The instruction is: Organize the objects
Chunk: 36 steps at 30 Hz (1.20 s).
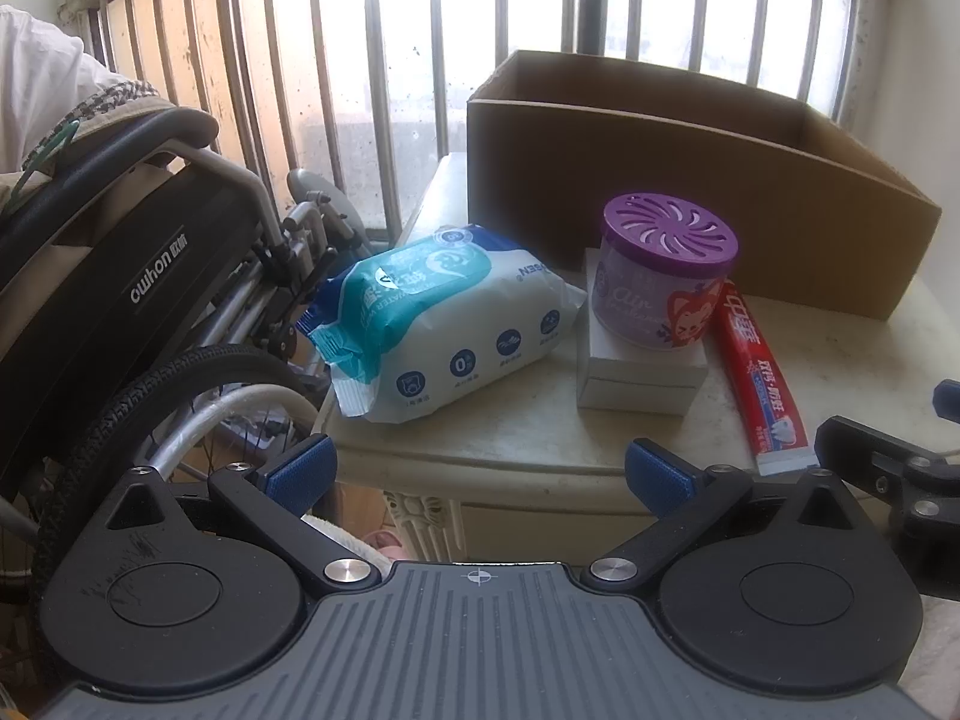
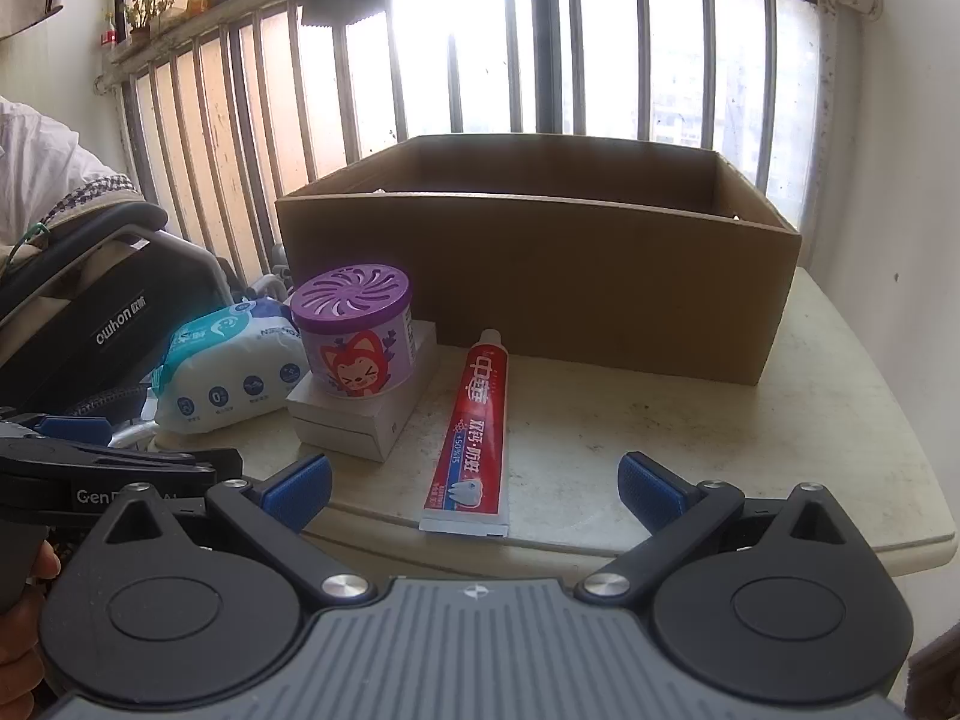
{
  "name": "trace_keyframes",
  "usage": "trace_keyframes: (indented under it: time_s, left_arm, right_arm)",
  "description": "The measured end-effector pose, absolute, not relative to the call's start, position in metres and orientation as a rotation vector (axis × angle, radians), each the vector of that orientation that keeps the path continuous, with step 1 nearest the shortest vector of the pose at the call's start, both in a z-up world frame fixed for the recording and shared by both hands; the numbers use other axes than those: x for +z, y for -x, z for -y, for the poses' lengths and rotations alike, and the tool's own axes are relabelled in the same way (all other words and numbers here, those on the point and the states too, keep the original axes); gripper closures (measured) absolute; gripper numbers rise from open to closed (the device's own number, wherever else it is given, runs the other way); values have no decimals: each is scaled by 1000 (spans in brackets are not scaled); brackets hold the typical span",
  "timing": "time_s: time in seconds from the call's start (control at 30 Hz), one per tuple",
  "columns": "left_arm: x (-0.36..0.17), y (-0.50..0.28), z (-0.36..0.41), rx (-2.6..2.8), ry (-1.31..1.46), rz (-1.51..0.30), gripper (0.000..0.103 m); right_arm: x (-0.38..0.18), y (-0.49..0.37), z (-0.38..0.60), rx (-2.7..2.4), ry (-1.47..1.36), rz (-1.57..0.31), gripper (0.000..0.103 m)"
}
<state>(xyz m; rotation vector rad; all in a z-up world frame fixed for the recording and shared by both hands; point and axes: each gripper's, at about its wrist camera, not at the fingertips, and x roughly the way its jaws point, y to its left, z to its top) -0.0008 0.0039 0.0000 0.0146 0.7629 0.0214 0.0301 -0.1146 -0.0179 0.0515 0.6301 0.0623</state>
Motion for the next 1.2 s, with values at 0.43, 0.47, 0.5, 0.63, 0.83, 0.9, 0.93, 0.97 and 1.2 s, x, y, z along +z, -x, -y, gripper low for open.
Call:
trace_keyframes:
  time_s: [0.43, 0.47, 0.5, 0.63, 0.83, 0.9, 0.93, 0.97, 1.2]
  left_arm:
    - [0, 1, -4, 25, -18, -763, 0]
    - [1, 1, -3, 25, -18, -762, 0]
    - [1, 1, -3, 25, -19, -763, 0]
    - [1, 0, -2, 28, -21, -766, 0]
    - [1, 0, -2, 28, -23, -767, 0]
    - [1, 0, -2, 28, -24, -768, 0]
    - [1, 1, -2, 28, -24, -768, 0]
    - [1, 1, -2, 28, -24, -768, 0]
    - [1, 1, -1, 30, -23, -769, 0]
  right_arm:
    - [-20, -32, 118, 58, -65, -649, 0]
    - [-20, -32, 118, 58, -66, -651, 0]
    - [-20, -32, 118, 59, -66, -653, 0]
    - [-21, -33, 119, 59, -73, -661, 0]
    - [-22, -33, 122, 58, -86, -669, 0]
    - [-22, -33, 122, 56, -88, -669, 0]
    - [-22, -33, 122, 56, -88, -669, 0]
    - [-22, -33, 122, 56, -88, -669, 0]
    - [-23, -33, 122, 56, -87, -669, 0]
